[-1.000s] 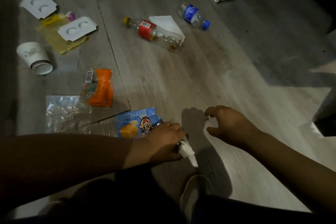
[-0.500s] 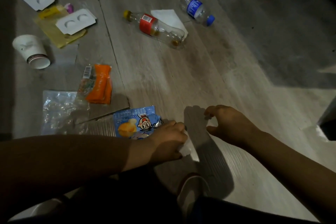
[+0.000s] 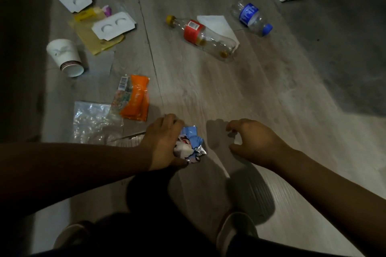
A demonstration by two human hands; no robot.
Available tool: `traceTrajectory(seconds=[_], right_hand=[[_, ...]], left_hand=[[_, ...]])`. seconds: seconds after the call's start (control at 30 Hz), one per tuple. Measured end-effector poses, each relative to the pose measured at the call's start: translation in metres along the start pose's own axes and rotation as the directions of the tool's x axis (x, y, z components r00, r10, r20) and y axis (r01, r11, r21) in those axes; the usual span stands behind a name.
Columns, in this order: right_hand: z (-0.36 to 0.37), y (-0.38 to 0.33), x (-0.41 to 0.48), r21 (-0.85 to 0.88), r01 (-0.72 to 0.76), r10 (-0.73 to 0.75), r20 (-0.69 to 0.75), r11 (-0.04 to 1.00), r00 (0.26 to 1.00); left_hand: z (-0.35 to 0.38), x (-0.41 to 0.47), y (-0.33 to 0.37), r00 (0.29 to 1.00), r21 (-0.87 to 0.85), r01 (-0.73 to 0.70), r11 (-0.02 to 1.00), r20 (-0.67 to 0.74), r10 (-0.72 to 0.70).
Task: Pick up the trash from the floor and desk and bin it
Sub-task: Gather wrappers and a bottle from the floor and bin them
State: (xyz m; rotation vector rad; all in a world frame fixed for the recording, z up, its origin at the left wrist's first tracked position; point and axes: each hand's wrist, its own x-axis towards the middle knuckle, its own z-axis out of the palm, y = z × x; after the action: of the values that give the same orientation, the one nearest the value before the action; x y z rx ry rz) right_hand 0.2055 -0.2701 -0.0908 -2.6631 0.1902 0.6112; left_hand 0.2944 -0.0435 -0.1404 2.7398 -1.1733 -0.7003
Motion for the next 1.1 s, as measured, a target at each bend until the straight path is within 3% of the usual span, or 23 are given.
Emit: traceTrajectory(seconds=[0.23, 0.43, 0.8, 0.97, 1.1], right_hand=[[0.001, -0.007, 0.014, -0.012, 0.018, -0.018, 0.029, 1.000, 0.999], [0.003, -0.014, 0.024, -0.016, 0.024, -0.024, 0.036, 1.000, 0.999], [0.005, -0.053, 0.066, -0.013, 0.126, -0.125, 0.067, 0.992, 0.990], [0.006, -0.069, 0.079, 0.002, 0.184, -0.183, 0.056, 0.983, 0.981], [0.005, -0.073, 0.082, 0.016, 0.192, -0.192, 0.061, 0.981, 0.979]], left_hand=[[0.016, 0.018, 0.009, 0.994, 0.157, -0.097, 0.983, 0.061, 0.088], [0.001, 0.009, -0.017, 0.993, 0.059, -0.102, 0.993, 0.062, 0.099], [-0.029, -0.036, -0.065, 0.985, -0.278, 0.085, 0.957, -0.121, -0.123], [-0.052, -0.040, -0.093, 0.914, -0.358, 0.261, 0.897, -0.208, -0.349], [-0.063, -0.018, -0.116, 0.858, -0.333, 0.354, 0.874, -0.256, -0.445]])
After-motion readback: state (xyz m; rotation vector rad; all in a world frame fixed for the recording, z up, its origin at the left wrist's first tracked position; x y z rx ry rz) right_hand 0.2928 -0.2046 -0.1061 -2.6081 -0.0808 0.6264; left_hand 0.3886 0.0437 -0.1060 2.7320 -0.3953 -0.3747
